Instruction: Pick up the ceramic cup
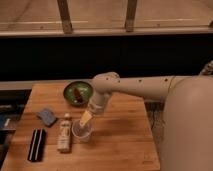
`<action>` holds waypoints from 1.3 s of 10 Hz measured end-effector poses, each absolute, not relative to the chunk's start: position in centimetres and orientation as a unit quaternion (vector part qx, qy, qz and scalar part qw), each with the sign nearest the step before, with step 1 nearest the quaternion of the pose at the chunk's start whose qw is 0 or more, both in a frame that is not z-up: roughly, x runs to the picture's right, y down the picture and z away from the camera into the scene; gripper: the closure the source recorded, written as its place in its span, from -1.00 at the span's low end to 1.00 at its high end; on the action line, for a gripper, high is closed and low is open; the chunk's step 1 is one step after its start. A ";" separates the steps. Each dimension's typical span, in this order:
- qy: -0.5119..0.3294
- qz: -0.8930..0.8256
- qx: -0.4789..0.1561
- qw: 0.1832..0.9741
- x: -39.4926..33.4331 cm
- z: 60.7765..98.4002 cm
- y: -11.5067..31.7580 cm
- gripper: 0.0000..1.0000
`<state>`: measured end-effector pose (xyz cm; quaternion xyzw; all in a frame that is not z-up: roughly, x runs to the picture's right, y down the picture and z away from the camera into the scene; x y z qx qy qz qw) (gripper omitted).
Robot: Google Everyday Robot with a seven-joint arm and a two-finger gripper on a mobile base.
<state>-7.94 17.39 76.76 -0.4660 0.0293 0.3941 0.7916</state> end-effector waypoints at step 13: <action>-0.001 0.416 -0.426 0.803 -6.5 74.1 14.2 0.92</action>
